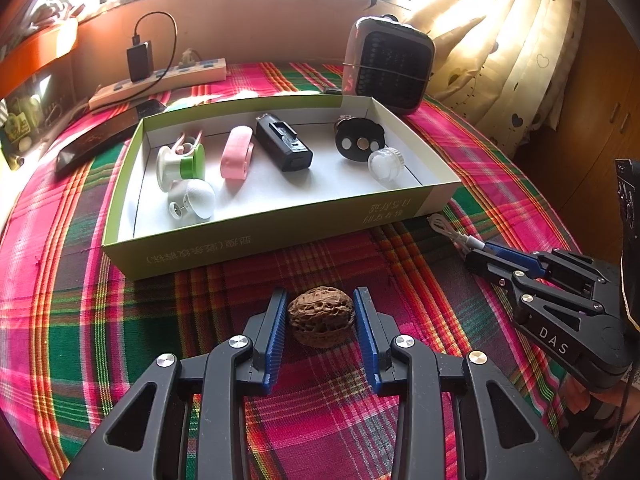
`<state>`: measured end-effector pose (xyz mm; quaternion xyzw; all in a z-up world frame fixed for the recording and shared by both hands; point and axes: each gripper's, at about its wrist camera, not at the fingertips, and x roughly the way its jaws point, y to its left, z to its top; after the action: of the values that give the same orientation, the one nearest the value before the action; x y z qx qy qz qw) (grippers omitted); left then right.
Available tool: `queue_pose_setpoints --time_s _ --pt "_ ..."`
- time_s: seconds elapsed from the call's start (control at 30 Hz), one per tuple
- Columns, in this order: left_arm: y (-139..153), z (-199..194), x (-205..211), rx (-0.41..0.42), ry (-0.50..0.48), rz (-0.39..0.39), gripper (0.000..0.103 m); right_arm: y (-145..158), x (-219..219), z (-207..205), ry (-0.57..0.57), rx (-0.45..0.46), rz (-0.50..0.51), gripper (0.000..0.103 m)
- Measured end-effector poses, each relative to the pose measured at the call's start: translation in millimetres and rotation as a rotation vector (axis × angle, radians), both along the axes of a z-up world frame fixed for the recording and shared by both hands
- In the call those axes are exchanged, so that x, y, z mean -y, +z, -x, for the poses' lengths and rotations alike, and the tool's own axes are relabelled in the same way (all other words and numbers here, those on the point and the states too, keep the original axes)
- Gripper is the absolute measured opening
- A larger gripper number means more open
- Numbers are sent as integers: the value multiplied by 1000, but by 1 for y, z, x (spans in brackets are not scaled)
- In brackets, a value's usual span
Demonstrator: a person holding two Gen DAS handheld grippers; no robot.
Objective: Organize objects
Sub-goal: 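Grasp the white USB cable with the right tool while the left tool holds the walnut, then lift the walnut and white cable up and over into the box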
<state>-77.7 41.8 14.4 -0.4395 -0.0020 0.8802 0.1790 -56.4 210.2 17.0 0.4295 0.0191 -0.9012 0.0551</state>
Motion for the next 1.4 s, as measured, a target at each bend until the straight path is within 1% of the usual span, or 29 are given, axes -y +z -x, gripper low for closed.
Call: queue_pose_setpoints --time_s 0.77,1.4 --pt "1 -6 3 -1 13 16 31 11 0 -11 8 -26 49 17" --pt "28 -13 5 -65 24 22 31 30 5 -15 27 -78 74 17"
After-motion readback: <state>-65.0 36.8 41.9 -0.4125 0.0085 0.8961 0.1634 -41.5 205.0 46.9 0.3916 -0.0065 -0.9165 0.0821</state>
